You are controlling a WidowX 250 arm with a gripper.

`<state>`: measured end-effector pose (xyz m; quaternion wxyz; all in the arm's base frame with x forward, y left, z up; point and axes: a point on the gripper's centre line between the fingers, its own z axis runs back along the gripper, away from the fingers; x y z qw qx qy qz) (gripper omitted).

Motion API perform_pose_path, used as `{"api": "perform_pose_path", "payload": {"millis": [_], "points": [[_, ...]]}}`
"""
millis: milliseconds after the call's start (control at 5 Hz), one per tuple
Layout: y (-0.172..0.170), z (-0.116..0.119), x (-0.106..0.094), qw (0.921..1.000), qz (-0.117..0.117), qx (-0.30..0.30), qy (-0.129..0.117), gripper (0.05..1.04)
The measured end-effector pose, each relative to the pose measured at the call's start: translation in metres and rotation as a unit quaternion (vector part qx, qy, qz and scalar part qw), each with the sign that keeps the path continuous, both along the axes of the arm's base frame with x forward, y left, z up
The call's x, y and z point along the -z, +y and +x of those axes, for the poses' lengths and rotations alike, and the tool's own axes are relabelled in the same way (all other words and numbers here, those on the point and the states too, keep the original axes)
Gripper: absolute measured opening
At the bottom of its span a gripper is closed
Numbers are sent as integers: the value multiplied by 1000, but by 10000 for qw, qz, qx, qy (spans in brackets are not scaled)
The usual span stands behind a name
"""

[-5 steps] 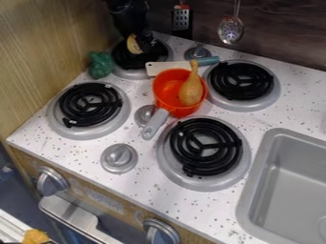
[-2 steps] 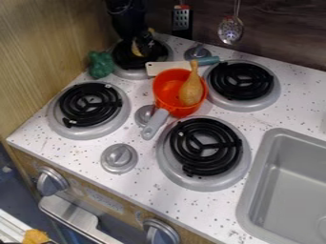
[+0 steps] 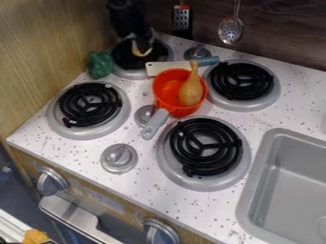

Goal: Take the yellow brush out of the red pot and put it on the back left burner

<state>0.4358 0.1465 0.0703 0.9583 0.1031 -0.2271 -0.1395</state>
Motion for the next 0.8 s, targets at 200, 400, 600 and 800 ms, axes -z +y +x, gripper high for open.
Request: {"api": "perform_pose_path", "payload": {"millis": [200,400,600,800], "points": [[-6,-8,-10,9995,120,-224,188,1000],[-16,-16,-25,9978,213,-518,367,1000],[-34,-35,-28,9938,125,-921,611,1000],[-55,-61,-32,9894,-51,-1270,699,1000]]}}
